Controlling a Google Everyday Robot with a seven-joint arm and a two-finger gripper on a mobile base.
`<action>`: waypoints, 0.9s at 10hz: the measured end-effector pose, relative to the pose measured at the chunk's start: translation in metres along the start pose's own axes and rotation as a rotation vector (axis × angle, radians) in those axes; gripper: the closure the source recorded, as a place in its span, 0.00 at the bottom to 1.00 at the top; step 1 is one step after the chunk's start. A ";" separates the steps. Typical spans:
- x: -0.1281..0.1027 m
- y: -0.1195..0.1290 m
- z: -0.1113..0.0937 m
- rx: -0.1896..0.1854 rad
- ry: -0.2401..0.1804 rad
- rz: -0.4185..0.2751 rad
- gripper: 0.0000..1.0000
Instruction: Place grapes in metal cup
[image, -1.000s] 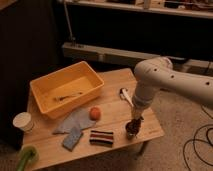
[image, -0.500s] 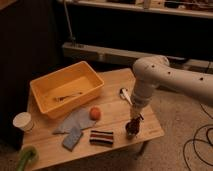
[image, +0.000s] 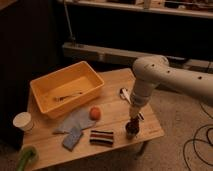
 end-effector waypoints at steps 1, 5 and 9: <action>-0.001 0.000 0.001 -0.005 -0.001 -0.001 0.98; 0.000 0.003 0.008 -0.032 -0.024 0.007 0.98; -0.001 0.007 0.015 -0.057 -0.031 -0.004 0.73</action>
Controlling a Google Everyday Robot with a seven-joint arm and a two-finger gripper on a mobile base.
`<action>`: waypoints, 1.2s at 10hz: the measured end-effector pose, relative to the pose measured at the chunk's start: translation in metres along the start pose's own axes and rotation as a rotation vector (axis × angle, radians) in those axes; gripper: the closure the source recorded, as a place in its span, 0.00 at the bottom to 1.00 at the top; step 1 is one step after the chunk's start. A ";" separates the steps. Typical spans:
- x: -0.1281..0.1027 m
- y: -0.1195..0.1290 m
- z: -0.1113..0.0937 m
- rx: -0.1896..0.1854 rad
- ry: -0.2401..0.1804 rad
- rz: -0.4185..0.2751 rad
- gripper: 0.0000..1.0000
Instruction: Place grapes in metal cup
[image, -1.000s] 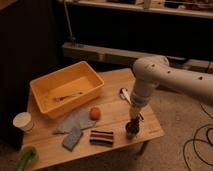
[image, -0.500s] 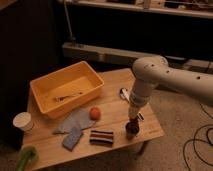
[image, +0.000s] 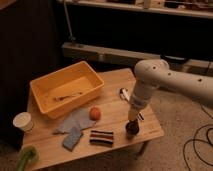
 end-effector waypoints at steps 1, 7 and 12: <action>0.000 0.000 0.001 -0.006 0.000 0.000 0.64; 0.004 -0.003 0.009 -0.049 0.011 0.010 0.20; 0.004 -0.003 0.009 -0.049 0.011 0.010 0.20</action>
